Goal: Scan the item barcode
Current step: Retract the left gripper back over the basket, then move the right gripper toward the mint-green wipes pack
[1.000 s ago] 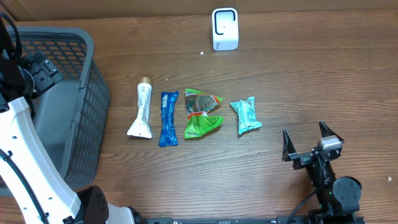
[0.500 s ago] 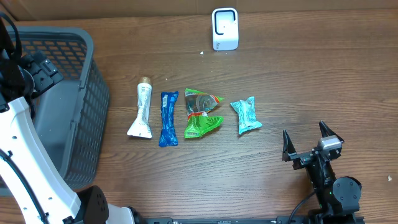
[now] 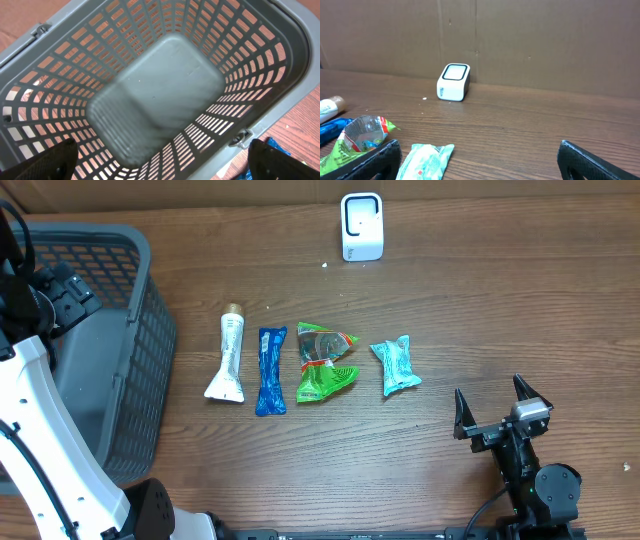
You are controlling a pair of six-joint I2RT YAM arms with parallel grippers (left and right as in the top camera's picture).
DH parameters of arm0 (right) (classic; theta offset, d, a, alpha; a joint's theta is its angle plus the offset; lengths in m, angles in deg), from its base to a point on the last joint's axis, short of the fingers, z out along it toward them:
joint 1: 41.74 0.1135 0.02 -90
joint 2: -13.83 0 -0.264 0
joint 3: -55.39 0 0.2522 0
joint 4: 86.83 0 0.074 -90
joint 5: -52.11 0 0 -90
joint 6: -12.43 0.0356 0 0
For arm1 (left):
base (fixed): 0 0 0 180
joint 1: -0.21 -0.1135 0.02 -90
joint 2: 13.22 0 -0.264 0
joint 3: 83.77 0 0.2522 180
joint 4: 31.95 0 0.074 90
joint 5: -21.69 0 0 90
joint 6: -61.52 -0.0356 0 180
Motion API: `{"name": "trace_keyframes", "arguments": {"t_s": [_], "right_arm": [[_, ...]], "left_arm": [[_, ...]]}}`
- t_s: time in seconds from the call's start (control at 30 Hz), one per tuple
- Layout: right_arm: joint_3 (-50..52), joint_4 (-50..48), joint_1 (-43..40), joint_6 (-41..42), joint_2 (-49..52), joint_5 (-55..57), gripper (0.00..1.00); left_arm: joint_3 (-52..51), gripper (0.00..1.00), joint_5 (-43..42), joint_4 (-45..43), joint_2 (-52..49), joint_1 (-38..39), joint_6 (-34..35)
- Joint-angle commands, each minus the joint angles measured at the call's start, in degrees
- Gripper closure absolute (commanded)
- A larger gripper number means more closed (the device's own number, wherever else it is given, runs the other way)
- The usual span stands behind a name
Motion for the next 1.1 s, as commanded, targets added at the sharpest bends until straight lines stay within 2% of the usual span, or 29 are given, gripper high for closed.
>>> {"name": "trace_keyframes", "arguments": {"t_s": [0.0, 0.7, 0.83, 1.07], "right_arm": [[0.61, -0.26, -0.22, -0.02, -0.52, -0.31, 0.00], [0.61, -0.28, -0.20, 0.13, -0.52, -0.70, 0.00], [0.59, -2.47, -0.22, 7.32, -0.52, -5.14, 0.00], [0.33, -1.95, -0.22, 7.32, -0.52, -10.32, 0.00]], "left_arm": [[-0.07, 0.01, 0.79, 0.11, -0.31, -0.15, -0.42], [-0.09, 0.00, 0.76, 0.11, -0.35, -0.15, -0.42], [-0.09, 0.00, 0.76, 0.11, -0.35, -0.15, -0.42], [-0.09, 0.00, 0.79, 0.11, -0.35, -0.15, -0.42]]}}
